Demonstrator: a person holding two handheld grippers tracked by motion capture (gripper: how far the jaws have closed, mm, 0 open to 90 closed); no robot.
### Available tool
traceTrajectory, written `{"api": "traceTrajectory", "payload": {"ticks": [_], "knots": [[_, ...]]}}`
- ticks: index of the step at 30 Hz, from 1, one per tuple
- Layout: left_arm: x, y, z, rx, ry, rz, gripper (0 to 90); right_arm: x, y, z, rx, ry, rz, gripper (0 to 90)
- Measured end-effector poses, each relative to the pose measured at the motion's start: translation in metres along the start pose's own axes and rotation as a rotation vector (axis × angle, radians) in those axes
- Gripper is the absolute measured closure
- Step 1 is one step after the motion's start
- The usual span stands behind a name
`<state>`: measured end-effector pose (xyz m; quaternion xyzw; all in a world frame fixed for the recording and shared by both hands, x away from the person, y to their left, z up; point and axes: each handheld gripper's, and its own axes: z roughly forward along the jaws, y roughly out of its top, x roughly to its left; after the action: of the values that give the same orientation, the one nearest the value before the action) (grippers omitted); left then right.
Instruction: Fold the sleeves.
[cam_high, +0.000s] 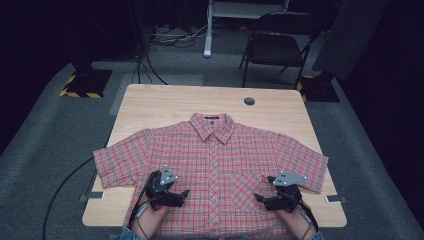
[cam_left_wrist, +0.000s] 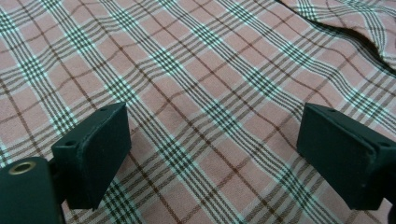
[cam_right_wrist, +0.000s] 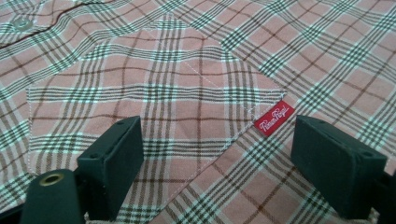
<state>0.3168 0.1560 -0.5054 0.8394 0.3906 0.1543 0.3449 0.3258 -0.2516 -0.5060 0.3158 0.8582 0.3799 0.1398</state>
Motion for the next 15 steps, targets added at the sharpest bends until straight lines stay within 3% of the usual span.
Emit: {"api": "traceTrajectory", "payload": {"ticks": [10, 15], "knots": [[0.003, 0.001, -0.002, -0.002, -0.008, -0.030, 8.0, 0.000, 0.000, 0.000, 0.000, -0.001, 0.000, 17.2], [0.009, 0.007, -0.012, -0.040, -0.003, -0.040, 8.0, 0.000, 0.000, 0.000, 0.000, 0.000, 0.001, 17.2]]}}
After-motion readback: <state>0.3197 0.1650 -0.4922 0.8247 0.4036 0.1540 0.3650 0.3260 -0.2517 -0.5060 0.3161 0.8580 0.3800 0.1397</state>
